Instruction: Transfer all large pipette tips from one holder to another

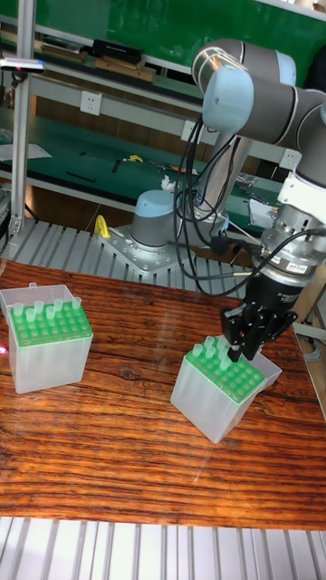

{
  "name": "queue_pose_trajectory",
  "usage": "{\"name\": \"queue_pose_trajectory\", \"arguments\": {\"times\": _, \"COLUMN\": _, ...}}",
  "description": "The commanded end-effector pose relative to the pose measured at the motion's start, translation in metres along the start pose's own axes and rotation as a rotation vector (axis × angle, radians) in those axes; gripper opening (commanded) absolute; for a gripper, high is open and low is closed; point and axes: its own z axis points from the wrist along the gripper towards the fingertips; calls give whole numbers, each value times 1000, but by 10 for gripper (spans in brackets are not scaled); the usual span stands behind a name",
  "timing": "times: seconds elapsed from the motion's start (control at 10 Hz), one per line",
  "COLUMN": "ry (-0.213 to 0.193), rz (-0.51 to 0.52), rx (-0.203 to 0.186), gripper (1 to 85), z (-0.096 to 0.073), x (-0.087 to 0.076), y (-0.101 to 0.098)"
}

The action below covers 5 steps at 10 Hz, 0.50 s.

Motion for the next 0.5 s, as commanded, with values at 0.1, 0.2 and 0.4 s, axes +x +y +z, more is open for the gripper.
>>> {"name": "queue_pose_trajectory", "arguments": {"times": 0.1, "ry": 1, "rz": 50, "rx": 11, "gripper": 330, "z": 10, "x": 0, "y": -5}}
{"name": "queue_pose_trajectory", "arguments": {"times": 0.2, "ry": 2, "rz": 59, "rx": 8, "gripper": 337, "z": 10, "x": 0, "y": -4}}
{"name": "queue_pose_trajectory", "arguments": {"times": 0.4, "ry": -10, "rz": 68, "rx": -16, "gripper": 357, "z": 10, "x": -3, "y": 2}}
